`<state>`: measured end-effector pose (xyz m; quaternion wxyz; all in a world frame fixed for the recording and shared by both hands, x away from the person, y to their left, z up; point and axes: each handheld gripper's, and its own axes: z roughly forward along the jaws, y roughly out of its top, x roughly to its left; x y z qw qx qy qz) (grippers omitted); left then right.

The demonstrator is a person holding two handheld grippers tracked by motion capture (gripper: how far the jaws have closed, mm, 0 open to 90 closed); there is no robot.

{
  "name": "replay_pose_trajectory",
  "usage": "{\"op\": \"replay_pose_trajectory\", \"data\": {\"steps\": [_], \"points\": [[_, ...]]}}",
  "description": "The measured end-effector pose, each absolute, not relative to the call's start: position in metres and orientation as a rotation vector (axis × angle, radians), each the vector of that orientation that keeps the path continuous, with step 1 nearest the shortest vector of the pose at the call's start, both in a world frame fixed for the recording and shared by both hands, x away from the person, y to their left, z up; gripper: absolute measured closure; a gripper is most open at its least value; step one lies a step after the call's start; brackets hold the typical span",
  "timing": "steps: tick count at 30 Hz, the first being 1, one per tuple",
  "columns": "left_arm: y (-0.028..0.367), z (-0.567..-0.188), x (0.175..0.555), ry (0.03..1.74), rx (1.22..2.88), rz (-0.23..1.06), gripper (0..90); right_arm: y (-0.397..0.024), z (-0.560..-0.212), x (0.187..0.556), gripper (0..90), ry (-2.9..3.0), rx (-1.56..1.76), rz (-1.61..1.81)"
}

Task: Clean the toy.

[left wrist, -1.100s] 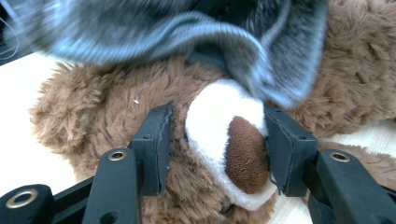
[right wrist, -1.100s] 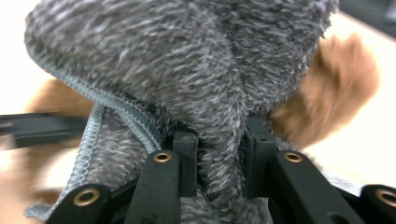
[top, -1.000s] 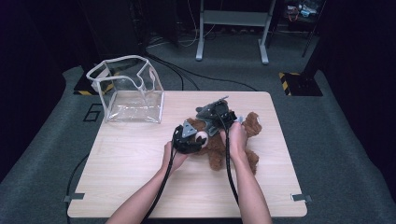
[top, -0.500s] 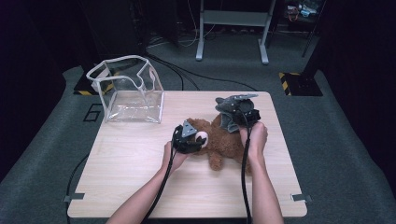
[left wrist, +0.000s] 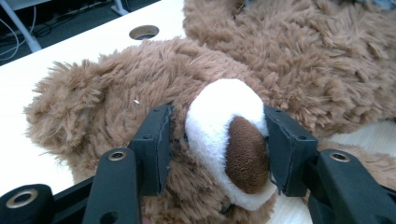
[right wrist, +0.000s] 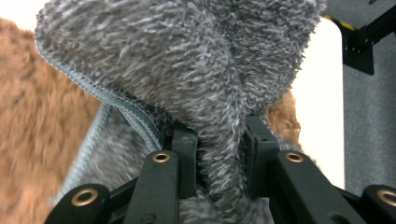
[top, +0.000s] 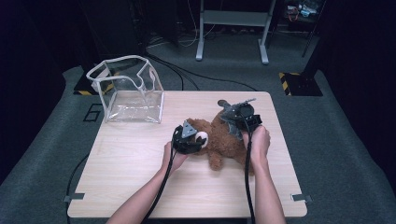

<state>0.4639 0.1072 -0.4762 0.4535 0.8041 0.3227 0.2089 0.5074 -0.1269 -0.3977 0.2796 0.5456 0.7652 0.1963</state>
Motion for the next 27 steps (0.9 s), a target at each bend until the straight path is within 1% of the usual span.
{"op": "replay_pose_trajectory", "data": {"steps": [6,9,14,19,21,24,27], "points": [[0.107,-0.476,0.462,0.787,1.998,0.525,46.7,-0.100,-0.406,0.526,71.2,2.051,1.431,0.562],[0.108,-0.477,0.463,0.786,1.991,0.526,46.7,-0.090,-0.411,0.532,71.7,2.083,1.401,0.544],[0.107,-0.478,0.463,0.791,1.983,0.521,46.6,-0.079,-0.416,0.538,71.8,2.117,1.420,0.608],[0.108,-0.478,0.463,0.798,1.970,0.508,46.6,-0.057,-0.422,0.547,72.3,2.192,1.388,0.661],[0.109,-0.478,0.464,0.798,1.973,0.504,46.6,-0.053,-0.420,0.548,72.8,2.227,1.392,0.733],[0.110,-0.477,0.464,0.794,1.978,0.506,46.6,-0.065,-0.408,0.546,73.0,2.274,1.443,0.979],[0.110,-0.478,0.464,0.801,1.969,0.505,46.6,-0.070,-0.394,0.536,72.8,2.218,1.423,0.970]]}}
